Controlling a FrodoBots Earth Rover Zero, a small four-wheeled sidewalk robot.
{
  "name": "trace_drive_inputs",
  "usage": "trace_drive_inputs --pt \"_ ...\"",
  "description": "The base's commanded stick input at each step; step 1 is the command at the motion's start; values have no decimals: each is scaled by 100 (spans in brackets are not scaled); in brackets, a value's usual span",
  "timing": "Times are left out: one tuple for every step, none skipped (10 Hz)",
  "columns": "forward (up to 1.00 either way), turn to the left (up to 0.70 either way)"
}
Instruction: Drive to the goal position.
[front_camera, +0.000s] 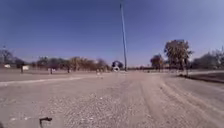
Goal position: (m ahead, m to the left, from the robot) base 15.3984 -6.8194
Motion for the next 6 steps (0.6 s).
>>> trace_drive_inputs --pt "50 0" --pt "50 0" --pt "50 0" --pt "50 0" --pt "50 0" --pt "50 0"
